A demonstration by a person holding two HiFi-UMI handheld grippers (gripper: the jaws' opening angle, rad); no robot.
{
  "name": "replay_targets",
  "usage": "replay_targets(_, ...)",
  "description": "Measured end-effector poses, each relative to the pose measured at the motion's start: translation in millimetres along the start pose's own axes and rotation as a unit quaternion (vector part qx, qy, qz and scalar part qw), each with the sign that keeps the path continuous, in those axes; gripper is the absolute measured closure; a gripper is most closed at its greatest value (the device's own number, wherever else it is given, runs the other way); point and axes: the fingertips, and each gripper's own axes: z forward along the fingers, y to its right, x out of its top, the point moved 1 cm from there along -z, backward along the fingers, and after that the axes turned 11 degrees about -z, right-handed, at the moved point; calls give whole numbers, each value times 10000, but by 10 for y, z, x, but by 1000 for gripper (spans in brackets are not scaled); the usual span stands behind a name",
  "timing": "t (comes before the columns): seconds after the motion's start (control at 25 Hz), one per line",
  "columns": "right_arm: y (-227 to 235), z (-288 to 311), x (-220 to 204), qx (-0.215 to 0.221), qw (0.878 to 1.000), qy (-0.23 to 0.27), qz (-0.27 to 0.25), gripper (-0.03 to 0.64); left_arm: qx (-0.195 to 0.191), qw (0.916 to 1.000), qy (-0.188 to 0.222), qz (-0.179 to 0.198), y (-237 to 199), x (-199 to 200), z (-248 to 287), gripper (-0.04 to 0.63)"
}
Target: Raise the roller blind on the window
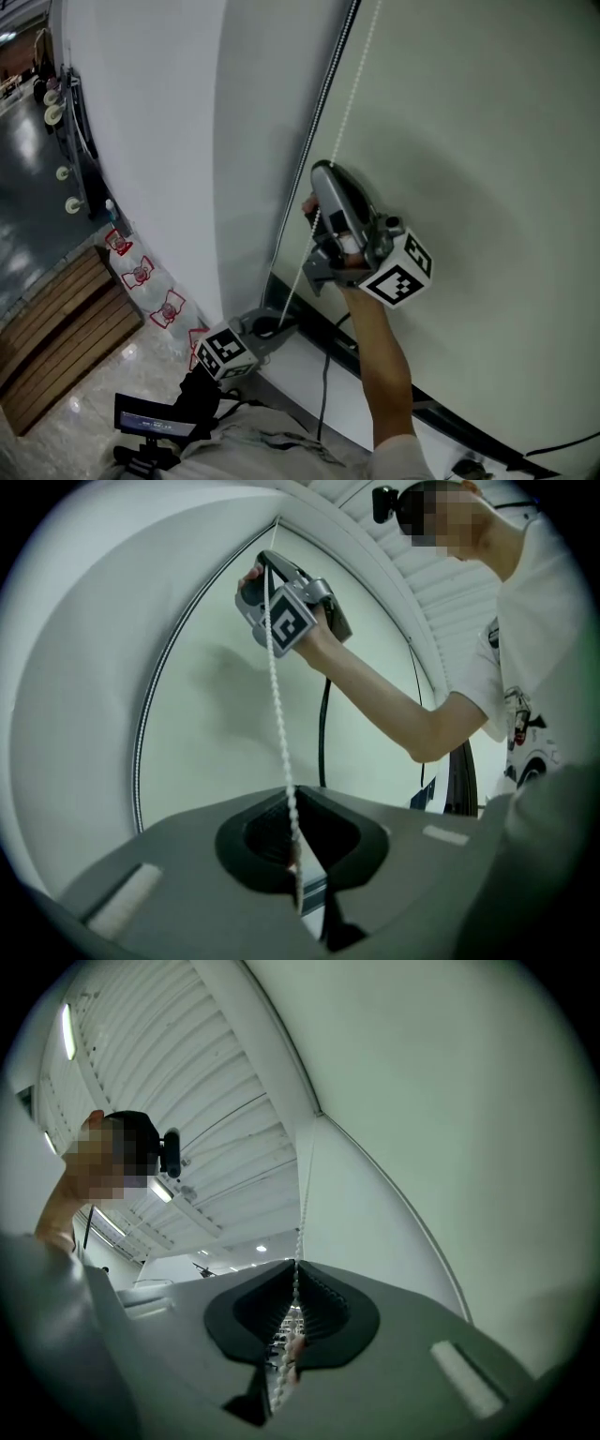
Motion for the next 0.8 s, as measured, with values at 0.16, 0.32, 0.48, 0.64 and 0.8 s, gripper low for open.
replay_targets(0.16, -72, -299, -371, -183, 9992, -286, 221, 606, -32, 10000, -30, -71, 22, -27, -4, 597)
replay_targets(0.32, -127, -579, -730, -333, 9965, -655, 409, 606, -50, 9999, -29, -153, 25, -41, -2, 597)
replay_targets(0.48, -235, -822, -1050, -424, 9925, -915, 697, 606, -89, 9997, 3, -222, 35, -27, 3, 597)
replay_targets(0.64, -349, -938, -1220, -419, 9900, -1053, 845, 606, -72, 9988, 173, -444, -12, -3, -26, 597)
replay_targets(0.8, -419, -1045, -1318, -430, 9884, -1116, 940, 606, -6, 9985, 244, -493, -54, 29, -54, 597)
